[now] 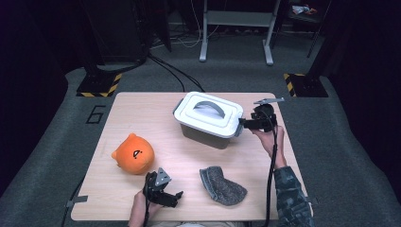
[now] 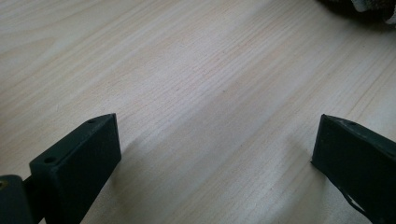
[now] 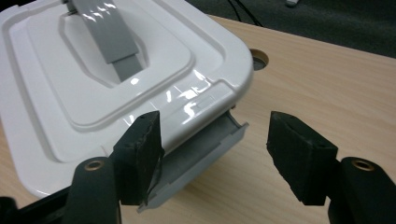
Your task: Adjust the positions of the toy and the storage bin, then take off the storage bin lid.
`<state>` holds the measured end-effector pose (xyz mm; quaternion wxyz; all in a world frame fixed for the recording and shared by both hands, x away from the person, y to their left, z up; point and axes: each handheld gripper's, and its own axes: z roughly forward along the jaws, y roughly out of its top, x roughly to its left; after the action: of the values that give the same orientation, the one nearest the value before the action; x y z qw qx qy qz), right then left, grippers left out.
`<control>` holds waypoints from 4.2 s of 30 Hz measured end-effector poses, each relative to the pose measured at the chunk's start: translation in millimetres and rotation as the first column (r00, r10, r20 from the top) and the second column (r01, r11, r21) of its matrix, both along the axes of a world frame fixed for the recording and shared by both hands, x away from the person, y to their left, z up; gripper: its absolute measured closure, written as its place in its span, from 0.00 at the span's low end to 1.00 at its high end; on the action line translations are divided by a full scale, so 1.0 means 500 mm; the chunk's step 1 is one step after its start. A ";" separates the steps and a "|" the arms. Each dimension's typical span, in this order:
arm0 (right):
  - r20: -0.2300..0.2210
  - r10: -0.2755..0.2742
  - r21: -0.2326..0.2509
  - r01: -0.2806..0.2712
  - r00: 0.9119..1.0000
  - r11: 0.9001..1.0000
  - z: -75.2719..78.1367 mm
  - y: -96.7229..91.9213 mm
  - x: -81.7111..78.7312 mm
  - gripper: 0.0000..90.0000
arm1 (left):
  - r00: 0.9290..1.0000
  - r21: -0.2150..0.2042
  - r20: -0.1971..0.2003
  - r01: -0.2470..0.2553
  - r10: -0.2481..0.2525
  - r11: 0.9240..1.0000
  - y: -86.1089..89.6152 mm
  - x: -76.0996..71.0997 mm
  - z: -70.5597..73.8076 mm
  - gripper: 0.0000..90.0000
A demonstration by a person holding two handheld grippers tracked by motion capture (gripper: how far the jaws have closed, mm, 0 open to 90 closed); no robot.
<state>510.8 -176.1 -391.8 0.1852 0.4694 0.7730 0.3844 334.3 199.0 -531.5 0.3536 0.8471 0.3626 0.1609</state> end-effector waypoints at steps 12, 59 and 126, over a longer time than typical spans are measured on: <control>0.011 0.198 -0.028 -0.197 0.980 0.980 0.013 0.089 0.043 0.48 | 1.000 0.000 0.000 0.000 0.000 1.000 0.000 0.000 0.000 0.01; 0.014 0.293 -0.071 -0.292 0.956 0.954 0.037 0.151 0.052 0.50 | 1.000 0.002 -0.001 0.003 -0.003 1.000 0.000 0.000 0.000 0.01; 0.060 0.173 -0.103 -0.166 0.983 0.981 0.044 0.235 0.018 0.74 | 1.000 0.000 -0.002 0.003 -0.003 1.000 0.000 -0.001 0.000 0.01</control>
<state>519.9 -58.7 -369.7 0.2008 0.3788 0.8211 0.3767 333.9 199.0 -531.5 0.3533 0.8479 0.3617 0.1593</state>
